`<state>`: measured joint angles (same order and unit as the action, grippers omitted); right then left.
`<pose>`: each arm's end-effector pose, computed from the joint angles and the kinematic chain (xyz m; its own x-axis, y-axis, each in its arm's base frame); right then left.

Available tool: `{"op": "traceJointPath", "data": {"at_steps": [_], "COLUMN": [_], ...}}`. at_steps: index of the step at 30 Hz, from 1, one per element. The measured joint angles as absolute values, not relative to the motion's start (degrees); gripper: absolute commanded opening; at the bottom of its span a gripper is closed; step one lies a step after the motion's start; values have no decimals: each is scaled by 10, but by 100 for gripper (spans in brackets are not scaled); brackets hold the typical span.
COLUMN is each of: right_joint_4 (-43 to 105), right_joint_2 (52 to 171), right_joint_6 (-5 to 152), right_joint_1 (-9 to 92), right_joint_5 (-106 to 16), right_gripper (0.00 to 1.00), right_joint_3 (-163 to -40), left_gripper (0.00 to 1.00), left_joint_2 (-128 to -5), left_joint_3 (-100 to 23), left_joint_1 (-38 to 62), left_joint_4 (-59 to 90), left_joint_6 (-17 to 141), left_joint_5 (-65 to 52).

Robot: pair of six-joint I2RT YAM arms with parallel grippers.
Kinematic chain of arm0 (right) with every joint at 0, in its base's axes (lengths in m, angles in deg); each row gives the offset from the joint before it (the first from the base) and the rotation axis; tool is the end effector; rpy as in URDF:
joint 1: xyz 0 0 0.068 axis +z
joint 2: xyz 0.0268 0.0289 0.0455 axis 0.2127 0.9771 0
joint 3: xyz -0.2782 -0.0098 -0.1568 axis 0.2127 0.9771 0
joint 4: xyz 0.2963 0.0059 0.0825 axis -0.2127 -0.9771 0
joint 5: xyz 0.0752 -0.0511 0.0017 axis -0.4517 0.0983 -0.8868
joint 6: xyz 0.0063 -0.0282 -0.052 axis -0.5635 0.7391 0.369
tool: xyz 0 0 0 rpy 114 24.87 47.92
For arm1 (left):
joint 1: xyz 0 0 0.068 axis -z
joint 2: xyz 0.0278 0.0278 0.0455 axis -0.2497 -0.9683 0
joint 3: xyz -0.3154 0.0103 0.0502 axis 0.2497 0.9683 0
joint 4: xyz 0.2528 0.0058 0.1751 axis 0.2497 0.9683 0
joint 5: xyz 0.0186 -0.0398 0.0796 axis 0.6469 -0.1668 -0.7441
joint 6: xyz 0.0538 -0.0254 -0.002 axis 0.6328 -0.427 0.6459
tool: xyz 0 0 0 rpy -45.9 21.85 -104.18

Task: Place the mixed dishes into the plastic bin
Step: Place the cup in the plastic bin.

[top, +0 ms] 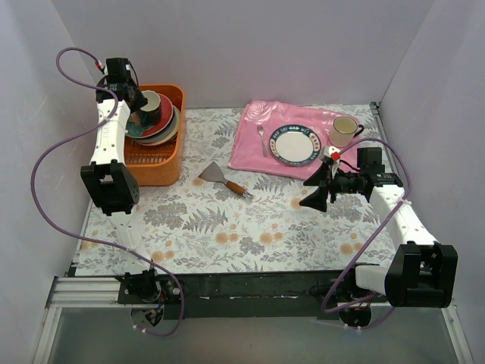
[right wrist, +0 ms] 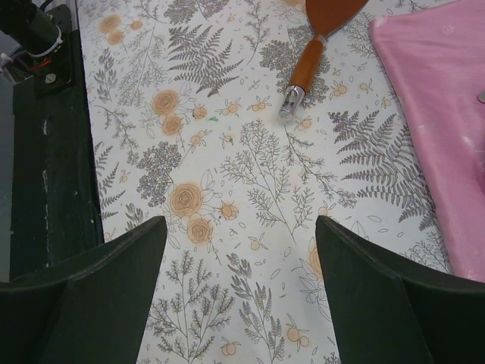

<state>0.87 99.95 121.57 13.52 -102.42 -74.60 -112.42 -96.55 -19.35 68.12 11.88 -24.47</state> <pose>0.2638 0.0454 0.2848 -0.2211 -0.2783 -0.9347 -0.9461 0.2938 0.1363 0.5500 0.0543 0.4026 -0.1312 -0.8837 -0.4493 -0.6869 0.4078 -0.6015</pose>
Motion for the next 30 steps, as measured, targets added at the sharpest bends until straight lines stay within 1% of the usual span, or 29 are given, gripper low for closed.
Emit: {"op": "traceJointPath", "data": {"at_steps": [19, 22, 26, 27, 30], "right_joint_4": [9, 9, 9, 9, 9], "right_joint_2": [999, 999, 999, 999, 999], "right_joint_6": [1214, 1214, 1214, 1214, 1214], "right_joint_1": [134, 134, 134, 134, 134], "right_joint_5": [-1032, -1032, -1032, -1032, -1032], "right_gripper": [87, 87, 87, 87, 87], "right_joint_3": [-746, -746, -746, -746, -746], "left_gripper": [43, 50, 55, 58, 59], "left_joint_2": [-1124, -1124, -1124, -1124, -1123], "left_joint_3": [-966, -967, -967, -967, -967], "left_joint_1": [-193, -193, -194, -193, -193], "left_joint_4": [670, 669, 666, 665, 665], "left_joint_6": [116, 115, 111, 111, 108], "left_joint_5": [-261, -262, -263, -263, -263]}}
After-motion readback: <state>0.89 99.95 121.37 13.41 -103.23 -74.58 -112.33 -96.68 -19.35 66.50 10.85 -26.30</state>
